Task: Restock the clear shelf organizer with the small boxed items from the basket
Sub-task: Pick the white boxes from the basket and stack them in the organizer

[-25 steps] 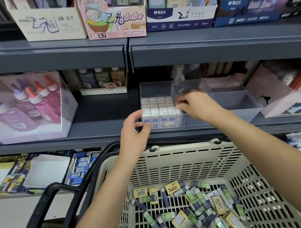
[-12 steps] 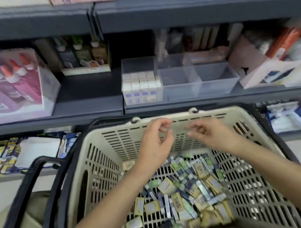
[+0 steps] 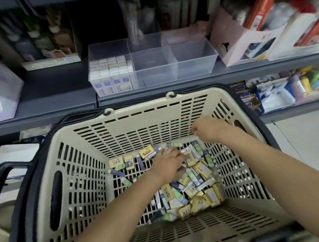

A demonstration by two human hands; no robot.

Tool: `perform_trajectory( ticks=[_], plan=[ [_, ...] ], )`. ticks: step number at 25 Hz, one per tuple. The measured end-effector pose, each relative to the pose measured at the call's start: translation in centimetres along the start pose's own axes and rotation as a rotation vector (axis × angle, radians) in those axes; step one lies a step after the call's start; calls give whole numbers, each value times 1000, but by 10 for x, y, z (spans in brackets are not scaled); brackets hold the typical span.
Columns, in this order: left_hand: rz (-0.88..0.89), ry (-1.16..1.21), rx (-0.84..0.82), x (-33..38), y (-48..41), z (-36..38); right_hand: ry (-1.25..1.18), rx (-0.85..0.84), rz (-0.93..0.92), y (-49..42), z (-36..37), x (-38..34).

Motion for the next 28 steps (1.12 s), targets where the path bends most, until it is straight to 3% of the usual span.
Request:
perform_trajectory(
  ticks=[3, 9, 15, 20, 28],
  plan=[
    [-42, 12, 36, -17, 20, 6, 63, -44, 18, -5, 18, 0],
    [-269, 108, -117, -58, 64, 6, -34, -315, 13, -12, 78, -5],
    [-320, 383, 121, -44, 55, -2, -286, -349, -14, -13, 101, -16],
    [-184, 335, -13, -20, 46, 8, -289, -320, -48, -14, 109, -23],
    [-358, 414, -94, -22, 45, 15, -270, -348, -112, -17, 117, -33]
  ],
)
Point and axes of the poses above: each hand's wrist, its own y-axis away from the middle knuckle, its own z-axis out of the palm, x = y × z, the point moved 2 cm from there along -y, towards the middle knuckle, and after that the axes turned 3 degrees about -y, right-handed, at the moved point
